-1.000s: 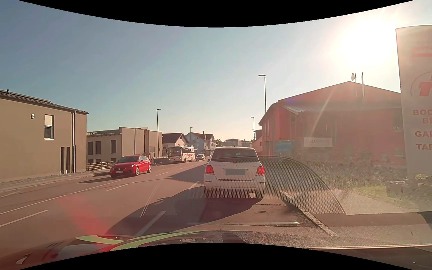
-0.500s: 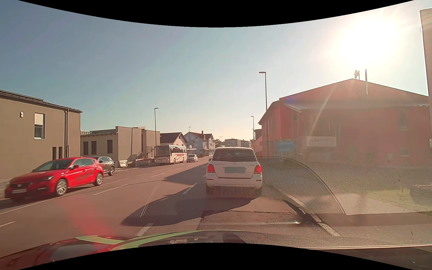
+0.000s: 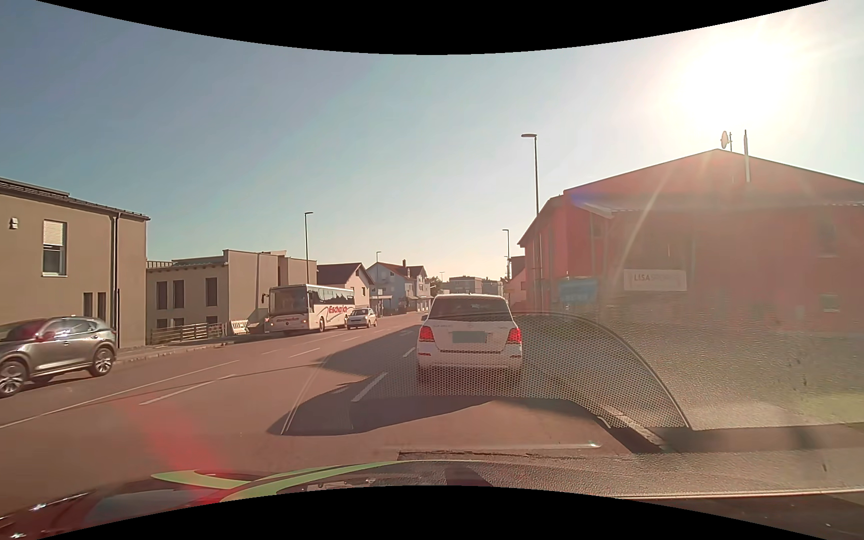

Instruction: Follow the waypoints while adhering to traffic rules and regulations

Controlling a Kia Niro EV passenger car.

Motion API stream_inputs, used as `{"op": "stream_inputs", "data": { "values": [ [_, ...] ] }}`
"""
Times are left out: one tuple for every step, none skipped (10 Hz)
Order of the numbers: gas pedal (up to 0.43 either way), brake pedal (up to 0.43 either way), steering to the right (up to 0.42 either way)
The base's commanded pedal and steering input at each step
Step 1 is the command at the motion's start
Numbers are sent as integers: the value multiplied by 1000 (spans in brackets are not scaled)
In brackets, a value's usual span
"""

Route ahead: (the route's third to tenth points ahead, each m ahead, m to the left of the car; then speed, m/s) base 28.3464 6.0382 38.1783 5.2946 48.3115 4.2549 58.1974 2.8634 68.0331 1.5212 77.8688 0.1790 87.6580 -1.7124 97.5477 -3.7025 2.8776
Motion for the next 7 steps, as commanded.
{"op": "stream_inputs", "data": {
  "values": [
    [150, 0, 0],
    [150, 0, 0],
    [150, 0, 2],
    [150, 0, 7],
    [138, 0, 12],
    [98, 0, 14],
    [87, 0, 14]
  ]
}}
